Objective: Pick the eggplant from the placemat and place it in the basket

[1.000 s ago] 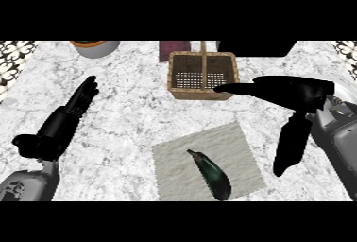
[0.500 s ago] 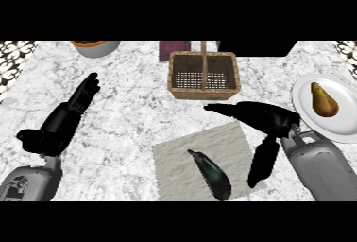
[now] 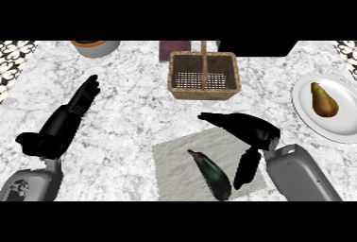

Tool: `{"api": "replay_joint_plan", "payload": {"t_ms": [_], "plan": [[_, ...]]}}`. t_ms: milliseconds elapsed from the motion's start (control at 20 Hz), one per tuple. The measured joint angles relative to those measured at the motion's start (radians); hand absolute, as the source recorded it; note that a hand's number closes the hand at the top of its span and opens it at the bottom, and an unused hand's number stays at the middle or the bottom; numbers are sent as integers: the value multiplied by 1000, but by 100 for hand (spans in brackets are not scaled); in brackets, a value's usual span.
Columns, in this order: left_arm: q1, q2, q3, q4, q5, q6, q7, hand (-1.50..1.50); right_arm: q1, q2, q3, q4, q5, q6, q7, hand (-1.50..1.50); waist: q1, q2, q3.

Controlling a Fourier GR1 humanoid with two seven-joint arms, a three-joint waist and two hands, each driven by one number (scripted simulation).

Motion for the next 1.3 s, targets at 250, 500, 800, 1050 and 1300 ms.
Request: {"api": "replay_joint_plan", "payload": {"t_ms": [250, 500, 800, 1050, 1300], "plan": [[-20, -24, 13, 6, -23, -11, 15, 0, 6, 32, -36, 13, 28, 22, -48, -150, -2, 0, 0], [-14, -31, 30, -12, -31, -30, 26, 0, 46, 70, -37, -24, 47, 36, -51, -150, -3, -1, 0], [0, -48, 43, -20, -47, -45, 20, 0, 76, 67, -34, -40, 108, 59, -74, -150, -3, -1, 0], [-9, -42, 70, -21, -40, -70, 33, 0, 89, 99, 12, -9, 194, 28, -92, -150, -2, -1, 0], [0, -54, 76, -18, -61, -80, 18, 0, 88, 123, 16, 14, 244, 33, -107, -150, -2, -1, 0]]}}
